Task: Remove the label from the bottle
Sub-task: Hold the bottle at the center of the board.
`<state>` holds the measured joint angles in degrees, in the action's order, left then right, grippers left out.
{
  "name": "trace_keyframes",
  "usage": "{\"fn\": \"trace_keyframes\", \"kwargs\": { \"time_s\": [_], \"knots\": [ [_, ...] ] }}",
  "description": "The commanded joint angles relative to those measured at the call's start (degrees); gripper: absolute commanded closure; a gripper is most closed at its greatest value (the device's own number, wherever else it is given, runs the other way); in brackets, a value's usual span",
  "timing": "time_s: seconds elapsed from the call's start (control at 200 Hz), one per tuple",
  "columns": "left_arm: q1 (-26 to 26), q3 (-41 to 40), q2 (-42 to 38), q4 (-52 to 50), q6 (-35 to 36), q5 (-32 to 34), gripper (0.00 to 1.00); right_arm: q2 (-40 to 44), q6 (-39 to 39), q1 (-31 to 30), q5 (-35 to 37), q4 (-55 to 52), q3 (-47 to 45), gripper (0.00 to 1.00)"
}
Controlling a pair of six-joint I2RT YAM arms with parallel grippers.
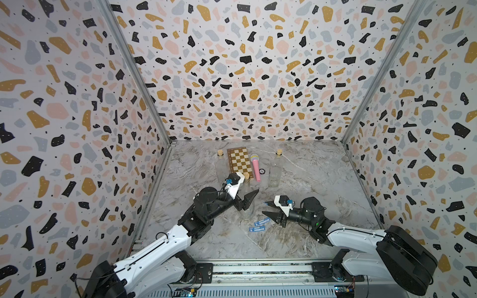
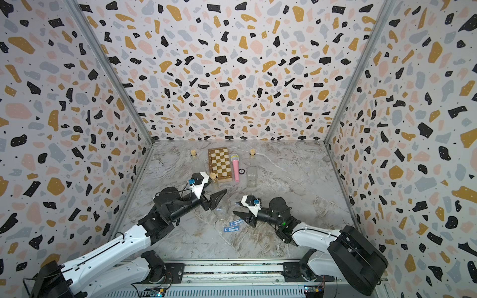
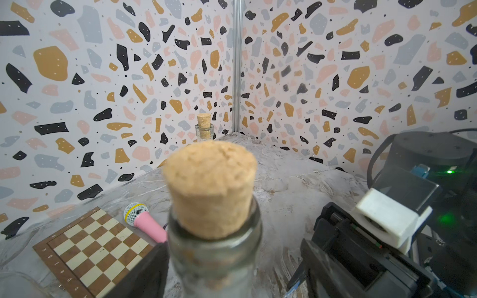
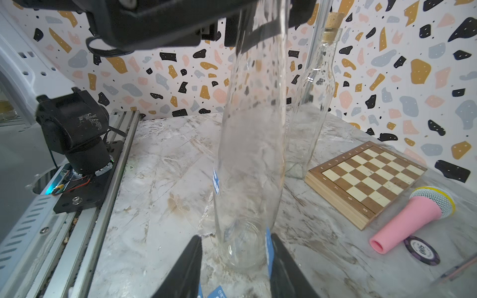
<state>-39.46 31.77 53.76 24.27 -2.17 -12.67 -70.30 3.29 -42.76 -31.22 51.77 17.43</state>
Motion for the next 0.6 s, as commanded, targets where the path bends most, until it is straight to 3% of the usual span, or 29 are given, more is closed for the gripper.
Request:
{"fn": "trace_keyframes", "kwargs": {
  "time_s": [0.0, 0.24, 0.491, 0.596],
  "knots": [
    [0.56, -0.39, 1.11, 6.66, 0.95, -0.89, 0.27, 1.72, 0.08, -0.22, -0.94, -0.26, 1.99, 0.57],
    [0.62, -0.81, 3.27, 9.46, 0.96, 2.32, 0.53, 2.17, 0.15, -0.26, -1.03, -0.79, 1.91, 0.57],
    [0.63, -0.64, 2.09, 9.05, -2.25, 7.89, 0.99, 2.41, 0.66, -0.25, -1.29, -1.06, 1.92, 0.58],
    [0.55, 1.0, 0.23, 3.6, -6.63, 14.9, 1.0, 2.43, 1.02, -0.38, -1.91, -0.87, 2.38, 0.59]
  ]
}}
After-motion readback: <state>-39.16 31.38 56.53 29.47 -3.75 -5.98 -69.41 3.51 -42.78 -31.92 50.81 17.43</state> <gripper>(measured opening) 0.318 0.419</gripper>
